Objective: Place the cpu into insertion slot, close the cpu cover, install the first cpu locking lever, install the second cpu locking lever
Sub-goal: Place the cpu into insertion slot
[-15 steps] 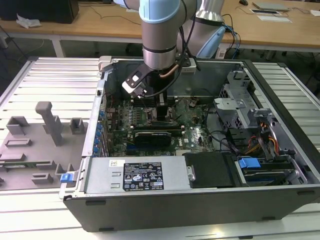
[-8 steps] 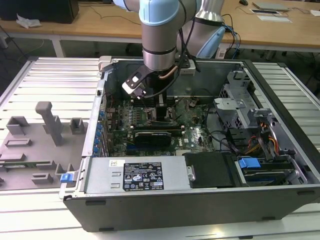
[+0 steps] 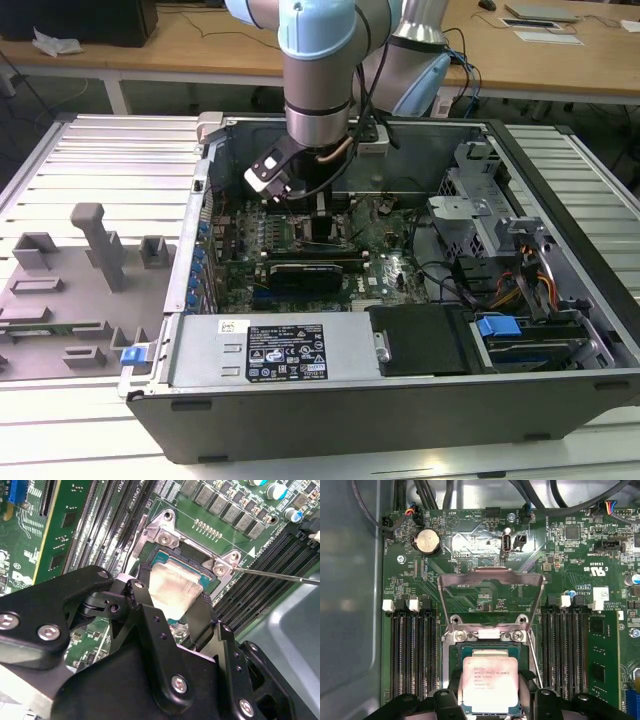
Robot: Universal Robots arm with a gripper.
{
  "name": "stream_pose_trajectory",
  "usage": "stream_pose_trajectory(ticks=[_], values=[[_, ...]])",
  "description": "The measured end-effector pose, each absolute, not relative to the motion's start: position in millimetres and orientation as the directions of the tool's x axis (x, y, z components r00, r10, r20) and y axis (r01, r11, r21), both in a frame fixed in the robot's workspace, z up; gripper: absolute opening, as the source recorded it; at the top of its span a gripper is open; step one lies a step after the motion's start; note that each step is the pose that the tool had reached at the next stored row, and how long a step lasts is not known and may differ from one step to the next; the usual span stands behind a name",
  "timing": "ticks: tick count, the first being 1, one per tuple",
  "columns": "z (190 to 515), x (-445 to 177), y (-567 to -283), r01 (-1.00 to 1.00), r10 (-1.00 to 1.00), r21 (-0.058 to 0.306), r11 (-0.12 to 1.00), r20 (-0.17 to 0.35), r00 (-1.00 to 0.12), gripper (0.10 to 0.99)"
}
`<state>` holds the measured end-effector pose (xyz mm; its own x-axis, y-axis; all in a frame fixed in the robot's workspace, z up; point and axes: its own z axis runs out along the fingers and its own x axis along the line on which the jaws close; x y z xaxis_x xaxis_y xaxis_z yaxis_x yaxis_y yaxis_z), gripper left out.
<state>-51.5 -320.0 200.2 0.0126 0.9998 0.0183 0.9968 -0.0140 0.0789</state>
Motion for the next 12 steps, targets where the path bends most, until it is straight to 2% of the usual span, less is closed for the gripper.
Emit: stream_pose_trajectory(ticks=[5, 6, 7, 12], values=[[199.7, -51.6, -319.8, 0.997, 1.000, 0.079, -0.014, 0.018, 0.013, 0.533], [199.7, -51.6, -319.8, 0.997, 1.000, 0.079, -0.014, 0.018, 0.013, 0.545], [199.7, -51.6, -319.8, 0.997, 1.000, 0.079, -0.014, 0.018, 0.013, 0.608], [206.3, -51.6, -319.8, 0.997, 1.000, 0.079, -0.014, 0.018, 0.013, 0.608]])
